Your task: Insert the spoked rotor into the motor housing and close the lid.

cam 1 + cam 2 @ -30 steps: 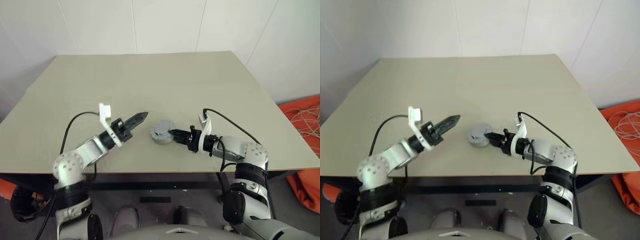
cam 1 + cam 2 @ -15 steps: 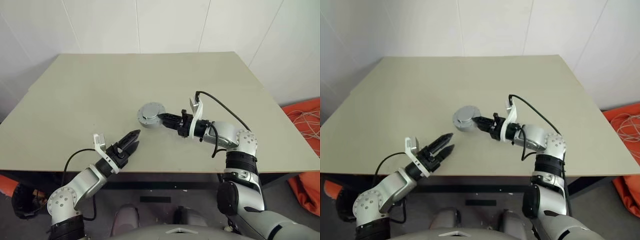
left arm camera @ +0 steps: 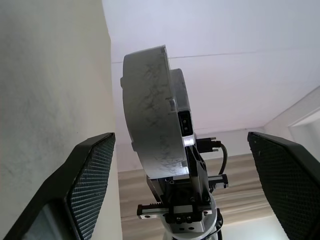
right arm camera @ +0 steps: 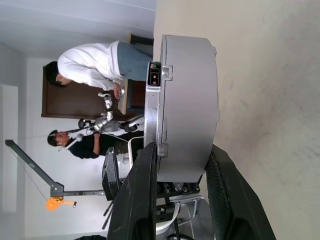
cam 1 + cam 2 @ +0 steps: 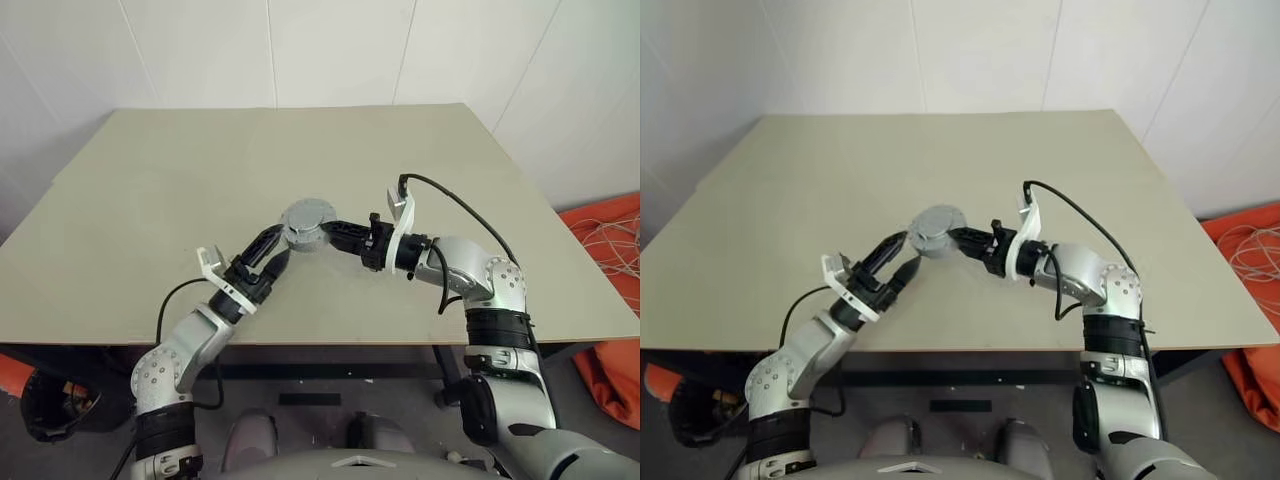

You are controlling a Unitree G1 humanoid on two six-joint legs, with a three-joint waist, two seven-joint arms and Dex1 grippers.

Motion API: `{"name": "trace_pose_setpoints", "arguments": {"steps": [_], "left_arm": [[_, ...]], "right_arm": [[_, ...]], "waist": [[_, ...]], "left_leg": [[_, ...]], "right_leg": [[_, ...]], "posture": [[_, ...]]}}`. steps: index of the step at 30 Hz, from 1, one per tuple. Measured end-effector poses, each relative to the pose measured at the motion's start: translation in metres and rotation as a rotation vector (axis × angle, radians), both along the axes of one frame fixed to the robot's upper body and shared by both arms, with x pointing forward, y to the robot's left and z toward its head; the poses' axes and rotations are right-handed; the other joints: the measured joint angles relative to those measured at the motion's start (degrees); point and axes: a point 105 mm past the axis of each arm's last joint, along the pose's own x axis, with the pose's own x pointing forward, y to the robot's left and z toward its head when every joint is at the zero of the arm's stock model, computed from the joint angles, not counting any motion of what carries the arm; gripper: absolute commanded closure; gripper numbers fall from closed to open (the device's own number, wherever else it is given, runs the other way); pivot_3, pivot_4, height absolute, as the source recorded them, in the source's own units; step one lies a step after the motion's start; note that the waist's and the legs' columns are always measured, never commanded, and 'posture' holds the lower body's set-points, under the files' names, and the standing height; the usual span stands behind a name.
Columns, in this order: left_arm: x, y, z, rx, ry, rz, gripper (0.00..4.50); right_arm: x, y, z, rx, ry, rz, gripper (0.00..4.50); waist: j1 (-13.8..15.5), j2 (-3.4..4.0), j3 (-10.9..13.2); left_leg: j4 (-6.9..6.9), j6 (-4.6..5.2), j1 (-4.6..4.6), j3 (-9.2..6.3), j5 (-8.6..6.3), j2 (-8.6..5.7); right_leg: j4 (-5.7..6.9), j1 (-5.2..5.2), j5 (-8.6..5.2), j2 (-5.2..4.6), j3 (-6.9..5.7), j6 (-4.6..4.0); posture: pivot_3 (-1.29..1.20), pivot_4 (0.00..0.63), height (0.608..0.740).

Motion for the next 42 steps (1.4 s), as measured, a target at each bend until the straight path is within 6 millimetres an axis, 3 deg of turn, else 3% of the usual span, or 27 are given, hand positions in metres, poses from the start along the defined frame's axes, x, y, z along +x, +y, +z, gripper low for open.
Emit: {"name": "trace_pose_setpoints", "arguments": {"steps": [15, 18, 23, 32, 42], "left_arm": [[0.015, -0.015, 0.005, -0.026, -0.020, -0.038, 0.00], [0.014, -0.017, 0.004, -0.024, -0.016, -0.047, 0.57], [0.014, -0.017, 0.004, -0.024, -0.011, -0.048, 2.26], [0.013, -0.015, 0.002, -0.053, 0.010, -0.022, 2.37], [0.019, 0.007, -0.004, -0.030, 0.037, 0.119, 2.38]], "right_arm": [[-0.020, 0.016, -0.004, 0.032, -0.021, 0.045, 3.36], [-0.021, 0.018, -0.003, 0.032, -0.026, 0.053, 3.36], [-0.022, 0.018, -0.002, 0.036, -0.027, 0.057, 3.36], [-0.021, 0.018, -0.003, 0.032, -0.026, 0.053, 3.36], [-0.006, -0.001, 0.000, 0.025, -0.019, -0.063, 0.01]], "waist": [[0.0, -0.04, 0.0], [0.0, -0.04, 0.0], [0.1, -0.04, 0.0], [0.1, -0.06, 0.0], [0.1, -0.08, 0.0]], "left_leg": [[0.19, 0.00, -0.09, -0.05, 0.00, -0.02], [0.20, 0.00, -0.09, -0.05, 0.00, -0.02], [0.24, 0.00, -0.10, -0.05, 0.00, -0.01], [0.28, 0.00, -0.13, -0.07, 0.00, -0.02], [0.34, 0.00, -0.16, -0.07, 0.00, -0.02]], "right_leg": [[0.01, 0.05, 0.08, -0.04, 0.00, 0.12], [0.01, 0.06, 0.08, -0.04, 0.00, 0.13], [0.02, 0.06, 0.09, -0.04, 0.00, 0.14], [0.03, 0.06, 0.10, -0.04, -0.01, 0.15], [0.03, 0.07, 0.13, -0.05, -0.02, 0.20]], "posture": [[0.00, 0.000, 0.740], [0.00, 0.000, 0.740], [0.00, 0.000, 0.740], [0.00, 0.000, 0.740], [0.00, 0.000, 0.740]]}}
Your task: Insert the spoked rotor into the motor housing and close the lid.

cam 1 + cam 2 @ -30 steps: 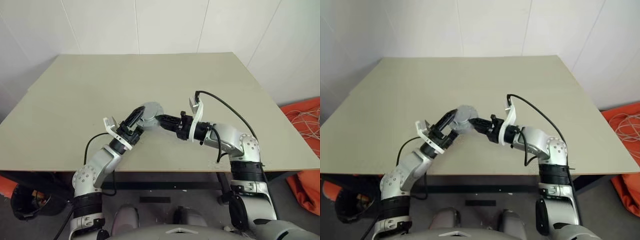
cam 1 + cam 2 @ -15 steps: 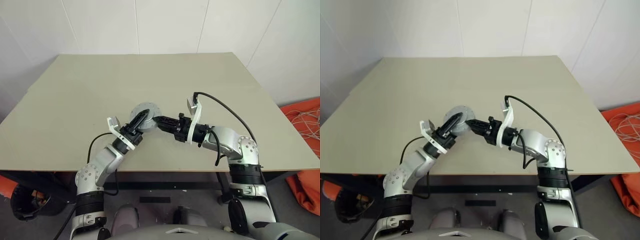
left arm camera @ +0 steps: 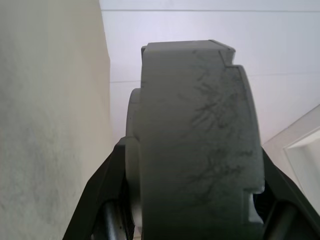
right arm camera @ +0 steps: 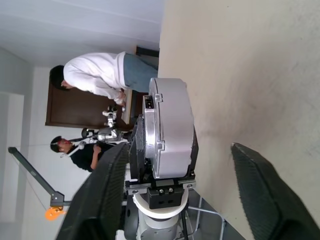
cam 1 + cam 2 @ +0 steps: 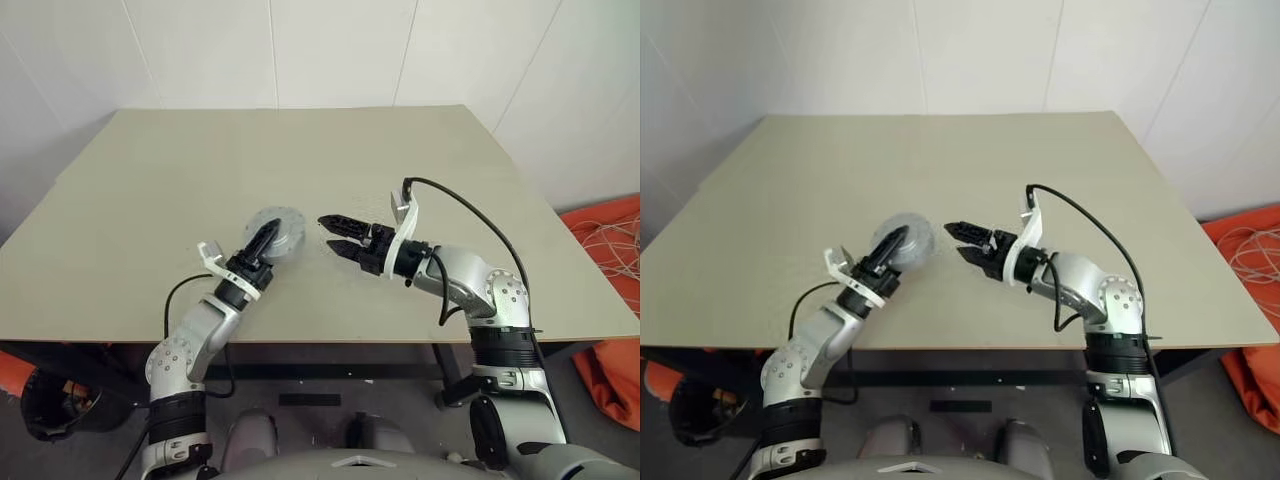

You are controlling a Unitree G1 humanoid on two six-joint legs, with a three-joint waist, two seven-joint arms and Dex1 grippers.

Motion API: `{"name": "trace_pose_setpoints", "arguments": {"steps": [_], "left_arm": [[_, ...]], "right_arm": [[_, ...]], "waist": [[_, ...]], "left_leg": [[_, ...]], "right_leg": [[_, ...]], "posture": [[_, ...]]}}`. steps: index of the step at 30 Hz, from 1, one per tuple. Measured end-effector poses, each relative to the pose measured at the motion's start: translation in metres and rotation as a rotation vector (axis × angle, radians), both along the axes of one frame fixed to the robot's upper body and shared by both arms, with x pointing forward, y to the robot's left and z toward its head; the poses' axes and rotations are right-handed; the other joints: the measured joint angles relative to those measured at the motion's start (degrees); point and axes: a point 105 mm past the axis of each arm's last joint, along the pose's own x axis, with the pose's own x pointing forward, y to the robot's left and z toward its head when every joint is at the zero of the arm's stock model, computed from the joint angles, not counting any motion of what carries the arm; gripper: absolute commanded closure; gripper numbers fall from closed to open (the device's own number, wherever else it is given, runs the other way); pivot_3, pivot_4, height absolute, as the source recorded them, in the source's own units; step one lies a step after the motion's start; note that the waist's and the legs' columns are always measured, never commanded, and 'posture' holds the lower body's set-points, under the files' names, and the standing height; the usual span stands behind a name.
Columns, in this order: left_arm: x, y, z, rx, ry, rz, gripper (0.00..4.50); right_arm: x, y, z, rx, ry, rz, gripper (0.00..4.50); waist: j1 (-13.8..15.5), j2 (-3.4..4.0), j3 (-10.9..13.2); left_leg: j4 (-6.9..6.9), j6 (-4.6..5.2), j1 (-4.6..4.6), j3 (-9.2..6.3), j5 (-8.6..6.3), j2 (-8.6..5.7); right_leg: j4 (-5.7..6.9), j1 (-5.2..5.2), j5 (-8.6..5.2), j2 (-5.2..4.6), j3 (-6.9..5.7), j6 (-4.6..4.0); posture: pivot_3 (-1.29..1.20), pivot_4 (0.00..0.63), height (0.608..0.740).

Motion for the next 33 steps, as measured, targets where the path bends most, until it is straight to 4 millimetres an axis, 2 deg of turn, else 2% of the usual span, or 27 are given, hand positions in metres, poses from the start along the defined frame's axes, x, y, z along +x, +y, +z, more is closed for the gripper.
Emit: {"name": "trace_pose_setpoints", "arguments": {"steps": [3, 7, 14, 22, 29, 33], "left_arm": [[0.006, 0.008, -0.002, 0.050, 0.011, 0.073, 2.38], [0.022, 0.032, -0.004, 0.139, 0.059, 0.239, 2.38], [0.041, 0.069, 0.005, 0.154, 0.119, 0.484, 2.38], [0.039, 0.114, -0.029, 0.147, 0.316, 0.693, 2.38], [0.037, 0.122, -0.052, 0.173, 0.431, 0.742, 2.38], [0.038, 0.121, -0.054, 0.176, 0.455, 0.744, 2.38]], "right_arm": [[0.006, -0.006, -0.013, -0.089, 0.021, -0.048, 0.00], [0.011, -0.014, -0.027, -0.172, 0.034, -0.090, 0.00], [0.003, -0.007, -0.043, -0.224, 0.028, -0.044, 0.00], [0.001, -0.006, -0.043, -0.236, 0.011, -0.030, 0.00], [0.001, -0.005, -0.044, -0.239, 0.011, -0.027, 0.00], [0.001, -0.005, -0.044, -0.238, 0.010, -0.027, 0.00]], "waist": [[0.0, -0.05, 0.0], [-0.2, -0.08, 0.0], [-0.1, -0.19, 0.0], [-0.2, -0.48, 0.0], [-0.1, -0.72, -0.1], [-0.1, -0.74, -0.1]], "left_leg": [[0.04, 0.00, -0.03, -0.01, 0.00, 0.00], [0.11, 0.00, -0.09, -0.04, 0.00, -0.01], [0.60, 0.23, -0.43, -0.13, -0.14, 0.01], [0.90, 0.30, -0.46, -0.15, -0.18, 0.05], [0.95, 0.30, -0.46, -0.18, -0.18, 0.04], [0.94, 0.30, -0.46, -0.18, -0.18, 0.05]], "right_leg": [[0.00, 0.00, 0.02, 0.00, -0.01, 0.02], [0.00, 0.00, 0.04, 0.02, -0.09, 0.06], [0.03, -0.01, 0.05, 0.01, -0.25, 0.07], [0.05, 0.02, 0.18, -0.01, -0.24, 0.27], [0.04, 0.04, 0.24, -0.11, -0.23, 0.33], [0.06, 0.05, 0.25, -0.09, -0.23, 0.31]], "posture": [[0.00, 0.000, 0.740], [0.00, 0.000, 0.740], [0.00, 0.000, 0.740], [0.00, 0.000, 0.740], [0.00, 0.000, 0.740], [0.00, 0.000, 0.740]]}}
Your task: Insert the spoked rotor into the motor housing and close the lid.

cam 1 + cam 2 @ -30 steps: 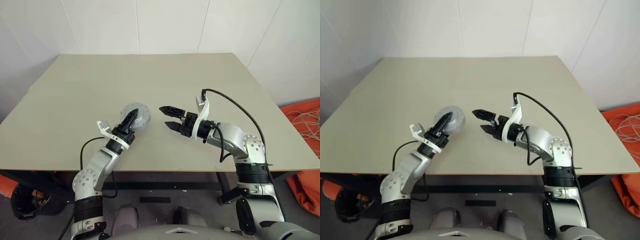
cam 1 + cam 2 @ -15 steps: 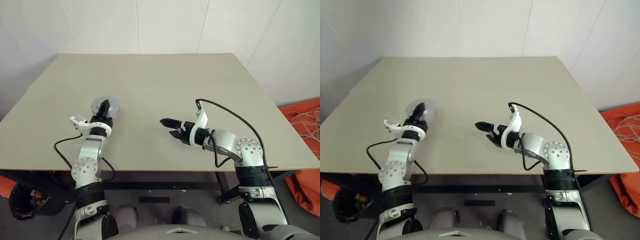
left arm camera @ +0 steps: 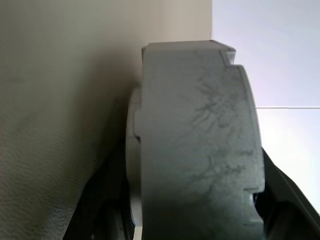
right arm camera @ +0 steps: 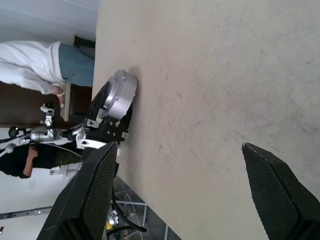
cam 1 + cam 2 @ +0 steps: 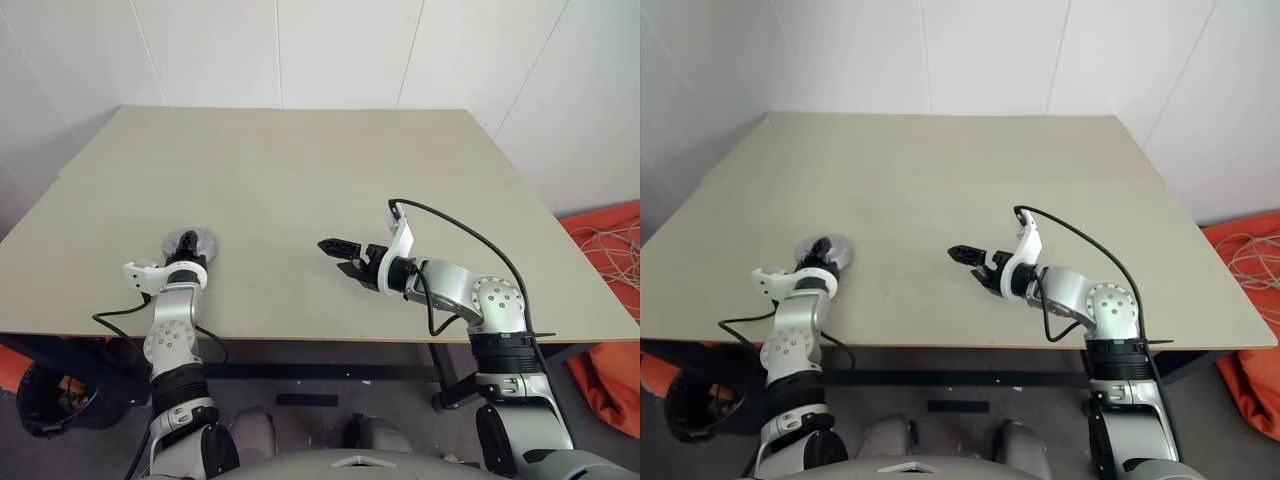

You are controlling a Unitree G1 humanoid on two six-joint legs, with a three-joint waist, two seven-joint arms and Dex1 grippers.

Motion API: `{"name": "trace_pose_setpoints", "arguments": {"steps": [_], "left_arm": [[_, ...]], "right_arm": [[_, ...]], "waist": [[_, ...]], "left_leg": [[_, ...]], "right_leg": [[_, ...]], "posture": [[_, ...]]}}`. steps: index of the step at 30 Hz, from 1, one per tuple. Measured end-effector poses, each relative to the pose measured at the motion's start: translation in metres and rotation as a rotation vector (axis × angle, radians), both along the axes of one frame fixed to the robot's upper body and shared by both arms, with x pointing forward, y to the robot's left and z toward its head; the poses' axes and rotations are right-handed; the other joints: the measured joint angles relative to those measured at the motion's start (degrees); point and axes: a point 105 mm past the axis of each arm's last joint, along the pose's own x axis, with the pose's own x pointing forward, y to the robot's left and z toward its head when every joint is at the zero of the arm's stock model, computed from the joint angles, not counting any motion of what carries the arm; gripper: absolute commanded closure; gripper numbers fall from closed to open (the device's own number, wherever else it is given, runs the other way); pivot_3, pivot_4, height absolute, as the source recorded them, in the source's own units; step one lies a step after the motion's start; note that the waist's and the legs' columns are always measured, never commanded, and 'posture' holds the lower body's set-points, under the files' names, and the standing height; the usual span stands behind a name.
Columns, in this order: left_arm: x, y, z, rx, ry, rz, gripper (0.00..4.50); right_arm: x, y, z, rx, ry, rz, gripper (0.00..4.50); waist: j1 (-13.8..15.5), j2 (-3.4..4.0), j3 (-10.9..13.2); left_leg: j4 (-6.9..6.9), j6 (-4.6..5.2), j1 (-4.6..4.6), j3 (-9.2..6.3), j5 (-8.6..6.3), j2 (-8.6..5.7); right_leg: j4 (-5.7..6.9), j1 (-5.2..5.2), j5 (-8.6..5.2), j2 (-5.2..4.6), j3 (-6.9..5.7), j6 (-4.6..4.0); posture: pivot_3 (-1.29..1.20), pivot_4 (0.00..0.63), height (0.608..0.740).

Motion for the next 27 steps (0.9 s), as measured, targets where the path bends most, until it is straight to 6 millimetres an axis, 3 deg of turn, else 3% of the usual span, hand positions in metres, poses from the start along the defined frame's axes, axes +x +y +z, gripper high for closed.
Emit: {"name": "trace_pose_setpoints", "arguments": {"steps": [3, 10, 11, 18, 22, 27], "left_arm": [[0.002, -0.001, 0.000, -0.005, 0.021, 0.009, 2.38], [0.001, -0.001, 0.008, 0.005, 0.050, 0.023, 0.20], [0.001, -0.002, 0.009, 0.005, 0.051, 0.023, 0.04], [-0.020, -0.003, 0.011, 0.019, 0.149, 0.019, 0.04], [-0.050, 0.009, 0.011, 0.058, 0.216, 0.023, 0.04], [-0.077, 0.000, 0.012, 0.036, 0.274, -0.011, 0.04]], "right_arm": [[0.000, 0.000, 0.000, 0.000, 0.000, 0.000, 0.00], [0.000, 0.001, 0.001, 0.001, -0.003, 0.001, 0.00], [0.000, 0.001, 0.001, 0.001, -0.003, 0.001, 0.00], [0.000, 0.001, 0.001, 0.001, -0.003, 0.001, 0.00], [-0.001, 0.001, 0.000, -0.002, -0.002, 0.008, 0.00], [-0.002, 0.002, 0.000, -0.005, -0.001, 0.017, 0.00]], "waist": [[0.0, 0.00, 0.0], [-0.2, -0.05, -0.1], [-0.2, -0.05, -0.1], [-0.4, -0.02, -0.1], [-0.8, -0.04, -0.1], [-0.8, -0.05, -0.2]], "left_leg": [[0.00, 0.00, 0.05, 0.00, 0.00, 0.00], [0.00, 0.00, 0.22, 0.00, 0.00, -0.02], [0.00, 0.00, 0.22, 0.00, 0.00, -0.03], [0.00, 0.09, 0.21, 0.00, -0.06, 0.00], [0.00, 0.09, 0.20, 0.01, -0.06, 0.01], [0.06, 0.09, 0.25, 0.01, -0.06, 0.00]], "right_leg": [[0.00, 0.14, 0.00, -0.01, 0.00, 0.00], [-0.03, 0.29, 0.00, -0.06, 0.03, 0.00], [-0.03, 0.29, 0.00, -0.05, 0.04, 0.00], [-0.04, 0.26, 0.00, 0.00, 0.04, 0.00], [-0.05, 0.23, -0.01, 0.05, 0.05, -0.01], [-0.06, 0.31, -0.04, 0.02, 0.06, -0.04]], "posture": [[0.00, 0.000, 0.740], [0.00, 0.000, 0.740], [0.00, 0.000, 0.740], [0.00, 0.000, 0.740], [0.00, 0.000, 0.740], [0.00, 0.000, 0.740]]}}
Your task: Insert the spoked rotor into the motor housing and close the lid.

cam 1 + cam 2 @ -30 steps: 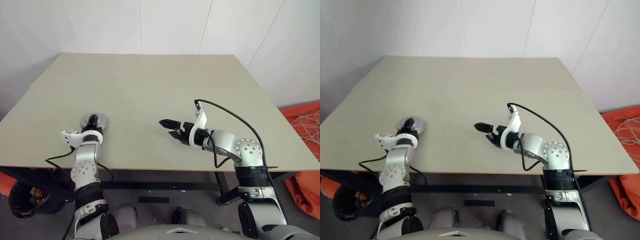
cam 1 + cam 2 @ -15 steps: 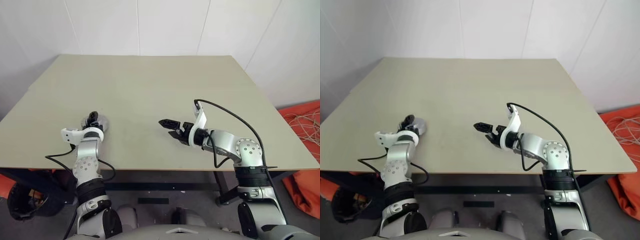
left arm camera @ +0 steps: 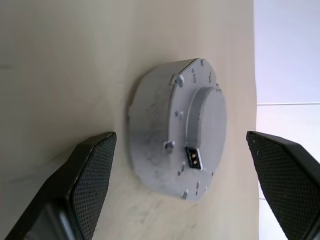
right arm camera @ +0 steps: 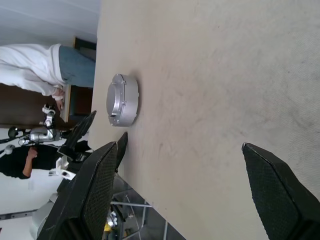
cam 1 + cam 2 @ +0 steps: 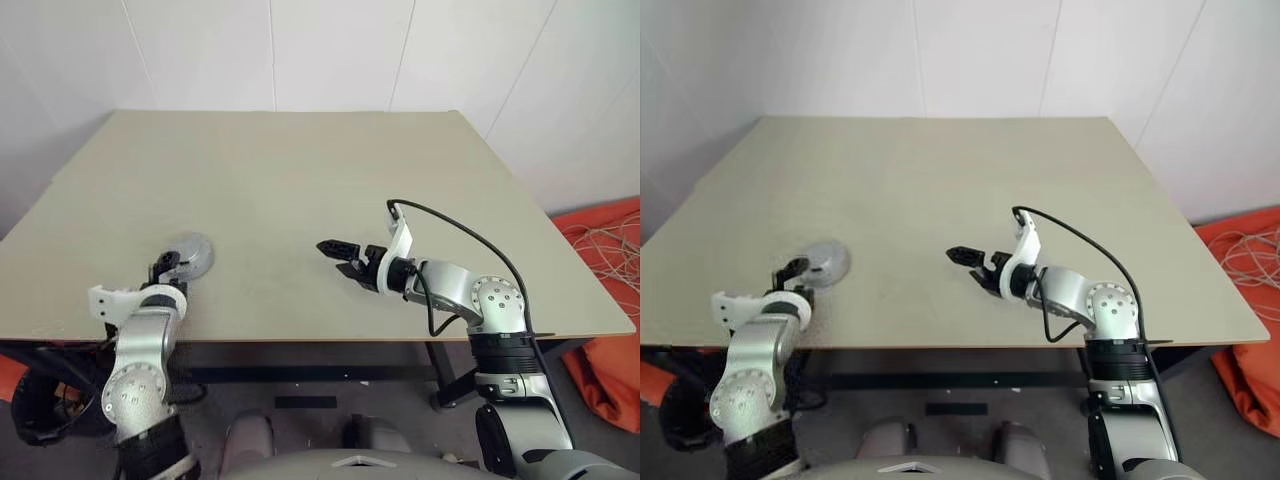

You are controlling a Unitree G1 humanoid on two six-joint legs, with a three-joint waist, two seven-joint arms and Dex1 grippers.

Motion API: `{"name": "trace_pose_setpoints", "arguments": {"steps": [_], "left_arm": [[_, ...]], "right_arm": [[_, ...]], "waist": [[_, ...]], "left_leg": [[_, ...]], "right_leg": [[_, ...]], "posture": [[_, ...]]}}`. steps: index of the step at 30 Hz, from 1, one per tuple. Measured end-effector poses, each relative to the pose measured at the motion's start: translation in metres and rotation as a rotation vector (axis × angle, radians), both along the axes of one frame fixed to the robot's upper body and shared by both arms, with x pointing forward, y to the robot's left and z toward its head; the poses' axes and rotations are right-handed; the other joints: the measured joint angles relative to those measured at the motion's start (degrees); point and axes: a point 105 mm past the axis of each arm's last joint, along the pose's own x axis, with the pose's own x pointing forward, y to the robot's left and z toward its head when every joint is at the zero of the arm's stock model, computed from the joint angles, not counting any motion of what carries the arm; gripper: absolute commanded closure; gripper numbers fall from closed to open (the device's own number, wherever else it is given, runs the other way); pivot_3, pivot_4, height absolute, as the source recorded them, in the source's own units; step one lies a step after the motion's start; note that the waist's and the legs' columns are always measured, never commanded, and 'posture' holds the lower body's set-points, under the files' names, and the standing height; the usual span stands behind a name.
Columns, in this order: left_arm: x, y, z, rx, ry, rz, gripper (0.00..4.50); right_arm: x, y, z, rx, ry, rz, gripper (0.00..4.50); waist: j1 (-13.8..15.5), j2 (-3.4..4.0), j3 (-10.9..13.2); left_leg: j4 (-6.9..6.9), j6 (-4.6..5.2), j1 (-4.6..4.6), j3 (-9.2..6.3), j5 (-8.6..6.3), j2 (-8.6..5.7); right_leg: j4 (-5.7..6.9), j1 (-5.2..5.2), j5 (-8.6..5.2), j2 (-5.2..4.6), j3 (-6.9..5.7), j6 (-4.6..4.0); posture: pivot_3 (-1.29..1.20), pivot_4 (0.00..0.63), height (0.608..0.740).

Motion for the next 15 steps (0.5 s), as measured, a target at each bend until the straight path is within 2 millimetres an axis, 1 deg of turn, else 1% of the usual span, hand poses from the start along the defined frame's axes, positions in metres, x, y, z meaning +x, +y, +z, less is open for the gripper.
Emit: {"name": "trace_pose_setpoints", "arguments": {"steps": [1, 3, 5, 6, 8, 10, 12, 14, 15], "left_arm": [[-0.004, -0.004, 0.001, -0.009, 0.011, -0.018, 0.04], [-0.010, -0.016, 0.003, -0.024, 0.029, -0.076, 0.04], [-0.010, -0.029, 0.007, -0.010, 0.027, -0.176, 0.04], [-0.008, -0.032, 0.009, 0.017, 0.022, -0.217, 0.04], [-0.002, -0.036, 0.022, 0.104, -0.043, -0.304, 0.04], [0.006, -0.036, 0.040, 0.188, -0.139, -0.349, 0.04], [0.013, -0.035, 0.055, 0.341, -0.236, -0.404, 0.04], [0.016, -0.033, 0.059, 0.510, -0.277, -0.462, 0.04], [0.016, -0.033, 0.058, 0.555, -0.281, -0.476, 0.04]], "right_arm": [[0.000, 0.000, 0.000, -0.001, 0.000, 0.001, 0.00], [-0.001, -0.001, -0.001, -0.010, -0.003, 0.009, 0.00], [0.000, -0.006, -0.002, -0.048, -0.033, 0.011, 0.00], [0.001, -0.008, -0.001, -0.069, -0.053, 0.011, 0.00], [0.001, -0.015, 0.002, -0.150, -0.144, 0.018, 0.00], [0.002, -0.021, 0.005, -0.200, -0.225, 0.005, 0.00], [0.002, -0.025, 0.006, -0.266, -0.336, -0.013, 0.00], [0.003, -0.031, 0.006, -0.335, -0.431, -0.030, 0.00], [0.004, -0.032, 0.006, -0.353, -0.455, -0.035, 0.00]], "waist": [[0.0, 0.01, 0.0], [0.0, 0.02, -0.1], [0.6, 0.01, -0.1], [0.7, 0.02, -0.1], [0.8, 0.00, -0.1], [0.7, -0.09, -0.1], [0.6, -0.12, -0.2], [0.5, -0.12, -0.2], [0.5, -0.11, -0.2]], "left_leg": [[0.03, 0.00, 0.01, 0.00, 0.00, 0.00], [0.13, 0.01, -0.02, 0.00, -0.01, -0.02], [0.23, -0.01, -0.12, 0.00, 0.01, -0.02], [0.34, -0.10, -0.17, 0.01, 0.06, 0.01], [0.39, -0.18, -0.33, 0.02, 0.10, 0.03], [0.41, -0.20, -0.33, 0.02, 0.11, 0.02], [0.41, -0.19, -0.37, 0.05, 0.11, 0.04], [0.41, -0.16, -0.36, 0.07, 0.10, 0.04], [0.40, -0.15, -0.35, 0.09, 0.09, 0.04]], "right_leg": [[-0.01, 0.02, -0.10, 0.00, 0.00, -0.15], [-0.01, 0.04, -0.13, 0.00, 0.01, -0.18], [-0.02, 0.01, -0.13, 0.03, -0.03, -0.15], [-0.02, -0.05, -0.12, 0.07, -0.10, -0.13], [-0.03, -0.13, -0.03, 0.07, -0.09, 0.02], [-0.05, -0.12, 0.02, 0.06, -0.07, 0.11], [-0.10, -0.12, 0.02, 0.06, -0.02, 0.11], [-0.10, -0.19, 0.02, 0.06, 0.07, 0.12], [-0.09, -0.20, 0.02, 0.06, 0.10, 0.12]], "posture": [[0.00, 0.000, 0.740], [0.00, 0.000, 0.740], [0.00, 0.000, 0.740], [0.00, 0.000, 0.740], [0.00, 0.000, 0.740], [0.00, 0.000, 0.740], [0.00, 0.000, 0.740], [0.00, 0.000, 0.740], [0.00, 0.000, 0.740]]}}
